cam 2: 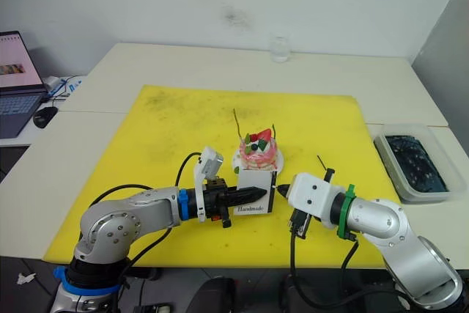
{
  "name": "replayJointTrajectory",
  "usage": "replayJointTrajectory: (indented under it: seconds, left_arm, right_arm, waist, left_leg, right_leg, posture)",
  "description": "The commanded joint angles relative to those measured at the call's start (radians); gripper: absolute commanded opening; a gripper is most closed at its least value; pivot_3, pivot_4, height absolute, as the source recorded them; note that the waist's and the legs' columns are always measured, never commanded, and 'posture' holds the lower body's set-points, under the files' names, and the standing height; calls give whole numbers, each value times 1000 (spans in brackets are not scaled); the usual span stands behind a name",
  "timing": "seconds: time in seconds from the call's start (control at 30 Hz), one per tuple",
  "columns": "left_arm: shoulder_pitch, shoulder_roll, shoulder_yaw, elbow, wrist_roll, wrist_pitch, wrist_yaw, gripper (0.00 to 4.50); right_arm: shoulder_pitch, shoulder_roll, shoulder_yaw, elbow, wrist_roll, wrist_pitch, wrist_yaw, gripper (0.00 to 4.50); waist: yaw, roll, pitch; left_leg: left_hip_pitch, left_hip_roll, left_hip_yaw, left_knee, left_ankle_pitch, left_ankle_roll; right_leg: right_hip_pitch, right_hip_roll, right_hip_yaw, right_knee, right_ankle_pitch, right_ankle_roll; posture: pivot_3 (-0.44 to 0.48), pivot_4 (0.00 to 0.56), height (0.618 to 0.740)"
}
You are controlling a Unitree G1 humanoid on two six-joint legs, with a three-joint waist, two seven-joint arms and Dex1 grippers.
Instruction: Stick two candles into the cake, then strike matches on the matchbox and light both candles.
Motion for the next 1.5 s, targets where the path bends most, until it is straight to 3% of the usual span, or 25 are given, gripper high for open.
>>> replayJointTrajectory:
  seconds: [0.03,0.2,0.37,0.5,0.83,1.13,1.5]
  left_arm:
    - [0,6,-36,-64,14,-46,-49,0]
    - [18,45,-103,-86,83,-96,-104,0]
    - [66,106,-52,-114,92,-117,-131,0]
    - [104,141,-18,-112,94,-132,-139,0]
    - [170,159,35,-113,87,-132,-132,0]
    - [151,141,19,-105,98,-129,-118,0]
    - [145,122,8,-111,107,-129,-113,0]
  right_arm:
    - [-33,25,21,-6,-16,26,-17,8]
    - [-60,119,-49,6,-14,170,-114,8]
    - [-29,68,-286,5,11,252,-107,8]
    - [-33,78,-318,-55,59,299,-104,8]
    - [-233,138,-182,-100,166,340,-93,8]
    - [-491,228,7,58,102,282,-156,8]
    - [-560,306,102,240,-38,116,-198,8]
  waist:
    - [0,0,0]
    - [0,0,0]
    - [1,0,0]
    - [-2,0,0]
    - [-6,1,0]
    - [-6,1,0]
    - [-6,1,0]
  left_leg:
    - [0,0,0,0,0,0]
    - [0,0,0,0,0,0]
    - [-1,-1,2,0,0,0]
    - [0,1,0,-1,0,0]
    - [0,1,0,-1,0,0]
    - [0,1,0,-1,0,0]
    - [-1,1,0,-1,0,0]
  right_leg:
    - [0,0,0,0,0,0]
    - [0,0,0,0,0,0]
    - [0,-2,1,-1,0,0]
    - [-1,-2,0,0,0,-1]
    - [-1,-1,0,0,0,-1]
    - [-1,-2,0,0,0,-1]
    - [-1,-2,0,0,0,-1]
  posture:
    - [0,150,740]
    - [0,150,740]
    - [0,150,740]
    - [0,150,740]
    - [0,150,740]
    - [0,150,740]
    - [0,150,740]
